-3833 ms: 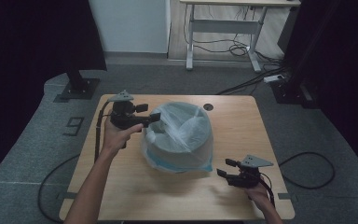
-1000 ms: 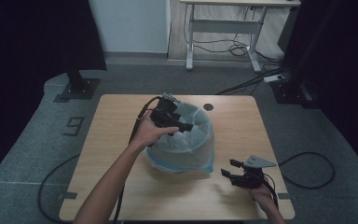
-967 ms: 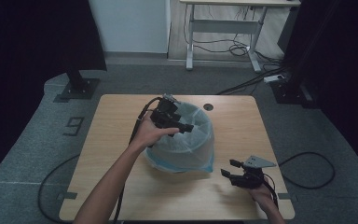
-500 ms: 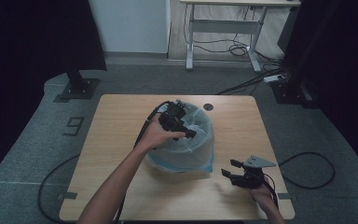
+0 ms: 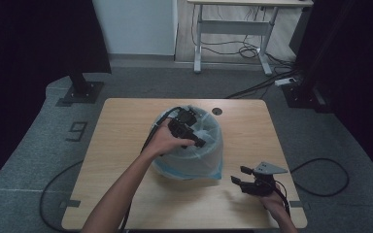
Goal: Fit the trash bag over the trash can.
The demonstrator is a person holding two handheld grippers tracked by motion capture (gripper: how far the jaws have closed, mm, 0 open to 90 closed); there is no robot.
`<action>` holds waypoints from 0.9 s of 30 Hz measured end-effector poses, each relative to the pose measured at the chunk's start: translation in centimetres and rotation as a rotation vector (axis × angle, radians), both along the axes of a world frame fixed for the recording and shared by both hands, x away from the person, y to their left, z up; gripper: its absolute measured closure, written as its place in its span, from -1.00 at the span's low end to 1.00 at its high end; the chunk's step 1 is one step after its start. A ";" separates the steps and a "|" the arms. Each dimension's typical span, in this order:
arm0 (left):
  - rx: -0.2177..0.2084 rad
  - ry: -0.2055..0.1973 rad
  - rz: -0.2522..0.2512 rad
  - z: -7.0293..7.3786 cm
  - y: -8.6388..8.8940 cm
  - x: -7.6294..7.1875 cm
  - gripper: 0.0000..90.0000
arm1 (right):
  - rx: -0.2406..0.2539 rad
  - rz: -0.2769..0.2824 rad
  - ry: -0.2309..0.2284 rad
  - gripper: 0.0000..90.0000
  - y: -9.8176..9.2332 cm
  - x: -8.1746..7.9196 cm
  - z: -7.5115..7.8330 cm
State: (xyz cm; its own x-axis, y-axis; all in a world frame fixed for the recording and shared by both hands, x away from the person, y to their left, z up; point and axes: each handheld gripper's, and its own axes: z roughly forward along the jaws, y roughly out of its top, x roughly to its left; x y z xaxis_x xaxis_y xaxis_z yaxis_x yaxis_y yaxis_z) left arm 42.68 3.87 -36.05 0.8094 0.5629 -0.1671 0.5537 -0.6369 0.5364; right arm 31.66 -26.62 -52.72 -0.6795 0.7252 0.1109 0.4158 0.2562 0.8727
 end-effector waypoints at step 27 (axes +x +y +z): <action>-0.005 0.032 -0.032 -0.8 3.3 -2.2 -0.12 | -0.006 0.001 0.006 -0.21 0.1 -0.1 -0.2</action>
State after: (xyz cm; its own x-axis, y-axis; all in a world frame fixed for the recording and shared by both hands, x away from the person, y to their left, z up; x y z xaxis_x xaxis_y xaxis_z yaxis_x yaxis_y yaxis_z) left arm 40.48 7.14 -36.88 0.8215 0.5356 -0.1955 0.5495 -0.6522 0.5222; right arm 31.58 -26.56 -52.92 -0.6796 0.7252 0.1104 0.4206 0.2619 0.8686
